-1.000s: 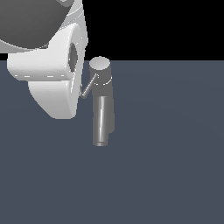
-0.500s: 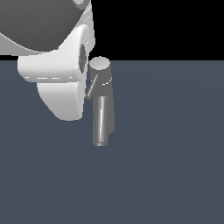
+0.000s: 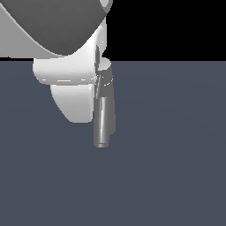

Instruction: Turn on the faucet by rotating a designated handle.

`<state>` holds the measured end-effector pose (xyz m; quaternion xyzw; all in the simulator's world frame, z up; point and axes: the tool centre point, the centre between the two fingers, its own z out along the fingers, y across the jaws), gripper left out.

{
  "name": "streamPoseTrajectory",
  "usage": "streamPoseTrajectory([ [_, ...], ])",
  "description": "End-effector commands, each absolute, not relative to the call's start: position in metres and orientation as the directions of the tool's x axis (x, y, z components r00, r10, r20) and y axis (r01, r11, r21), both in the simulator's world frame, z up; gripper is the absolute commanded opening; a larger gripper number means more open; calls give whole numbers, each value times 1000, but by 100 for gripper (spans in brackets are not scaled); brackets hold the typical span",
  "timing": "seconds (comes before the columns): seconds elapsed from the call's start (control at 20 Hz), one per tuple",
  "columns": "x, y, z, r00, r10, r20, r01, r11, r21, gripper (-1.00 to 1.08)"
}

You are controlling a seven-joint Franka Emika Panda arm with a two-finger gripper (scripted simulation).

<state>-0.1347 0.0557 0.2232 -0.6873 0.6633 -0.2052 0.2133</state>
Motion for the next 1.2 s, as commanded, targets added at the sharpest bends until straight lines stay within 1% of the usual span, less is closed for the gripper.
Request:
streamPoseTrajectory([
  [0.0, -135, 45, 222, 18, -1000, -3, -826, -13, -564, -100],
  [1.15, -139, 4, 218, 12, -1000, -3, -829, -8, -560, -100],
])
